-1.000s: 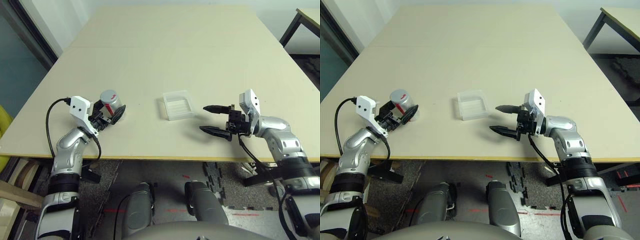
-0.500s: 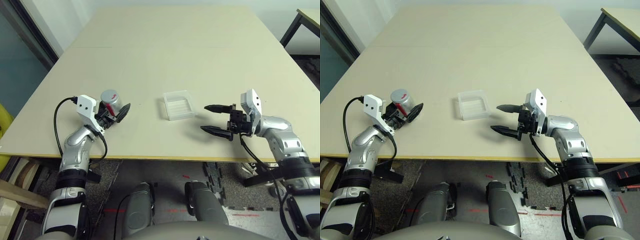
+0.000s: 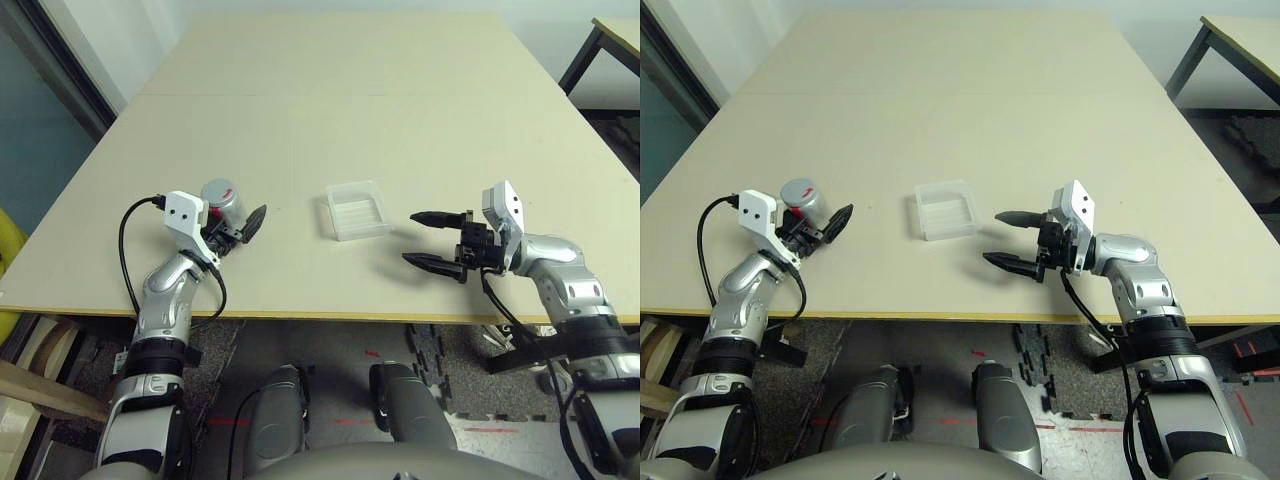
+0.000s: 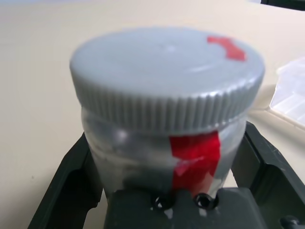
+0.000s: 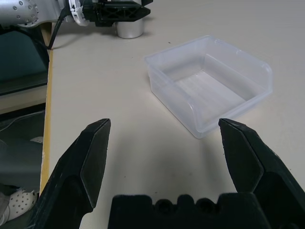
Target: Pour the medicine from the bottle into the box.
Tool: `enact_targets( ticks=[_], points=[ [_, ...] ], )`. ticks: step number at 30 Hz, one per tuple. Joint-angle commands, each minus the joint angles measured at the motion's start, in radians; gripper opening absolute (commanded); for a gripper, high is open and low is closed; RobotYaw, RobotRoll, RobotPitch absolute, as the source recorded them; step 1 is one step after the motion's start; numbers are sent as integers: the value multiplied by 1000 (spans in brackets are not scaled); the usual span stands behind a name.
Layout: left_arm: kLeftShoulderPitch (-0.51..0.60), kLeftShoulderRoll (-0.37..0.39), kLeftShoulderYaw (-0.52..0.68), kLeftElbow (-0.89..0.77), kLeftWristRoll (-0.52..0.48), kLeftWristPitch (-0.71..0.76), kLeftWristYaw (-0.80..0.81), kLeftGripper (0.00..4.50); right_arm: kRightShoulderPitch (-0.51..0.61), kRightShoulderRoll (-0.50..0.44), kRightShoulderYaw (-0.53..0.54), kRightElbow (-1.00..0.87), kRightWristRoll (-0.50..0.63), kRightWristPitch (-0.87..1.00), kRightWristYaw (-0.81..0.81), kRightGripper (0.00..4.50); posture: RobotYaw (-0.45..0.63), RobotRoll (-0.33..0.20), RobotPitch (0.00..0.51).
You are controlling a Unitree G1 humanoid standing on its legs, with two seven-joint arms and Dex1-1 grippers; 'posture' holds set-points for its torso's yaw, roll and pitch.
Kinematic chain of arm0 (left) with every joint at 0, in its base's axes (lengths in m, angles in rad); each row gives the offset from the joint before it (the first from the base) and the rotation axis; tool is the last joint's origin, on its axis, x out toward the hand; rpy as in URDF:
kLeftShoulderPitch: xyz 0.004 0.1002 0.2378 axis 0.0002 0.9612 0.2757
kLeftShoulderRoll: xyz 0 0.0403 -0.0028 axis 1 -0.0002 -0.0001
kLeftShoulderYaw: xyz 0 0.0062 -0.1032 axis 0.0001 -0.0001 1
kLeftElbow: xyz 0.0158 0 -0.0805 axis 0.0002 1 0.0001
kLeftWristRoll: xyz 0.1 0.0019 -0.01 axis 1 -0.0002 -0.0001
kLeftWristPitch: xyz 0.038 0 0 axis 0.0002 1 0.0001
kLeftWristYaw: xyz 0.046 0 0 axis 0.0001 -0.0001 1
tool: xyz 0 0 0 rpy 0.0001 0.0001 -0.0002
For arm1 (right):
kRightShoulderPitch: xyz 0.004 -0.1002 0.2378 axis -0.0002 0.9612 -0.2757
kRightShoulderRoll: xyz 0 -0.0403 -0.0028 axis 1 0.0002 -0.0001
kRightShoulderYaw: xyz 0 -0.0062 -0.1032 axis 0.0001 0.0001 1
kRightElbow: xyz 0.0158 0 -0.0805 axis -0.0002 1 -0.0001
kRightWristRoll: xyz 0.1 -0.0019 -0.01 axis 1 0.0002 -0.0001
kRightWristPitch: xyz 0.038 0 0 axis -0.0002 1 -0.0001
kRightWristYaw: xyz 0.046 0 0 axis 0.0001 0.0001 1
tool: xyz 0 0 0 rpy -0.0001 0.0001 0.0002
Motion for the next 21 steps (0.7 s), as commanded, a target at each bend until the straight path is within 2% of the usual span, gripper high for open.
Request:
enact_targets(
  ticks=[1,7,12,17,21],
  points=[
    [-11,-4,-4,6,13,-10,9,4453,11,2,-9,7,1,-11,3,4500,-141,0,93],
    [-25,-9,-9,14,12,-9,8,4453,11,3,-9,10,0,-12,-1,4500,-140,0,93],
    [-31,-11,-10,15,9,-9,2,2855,13,3,-9,9,-1,-14,-3,4500,-142,0,93],
    [-28,-10,-12,-3,0,0,-13,2808,14,6,-11,0,4,-8,-9,4500,-141,0,94],
    [-33,-7,-18,-77,-62,78,-77,2808,-6,17,-32,-28,49,49,-27,4500,-140,0,92]
  ],
)
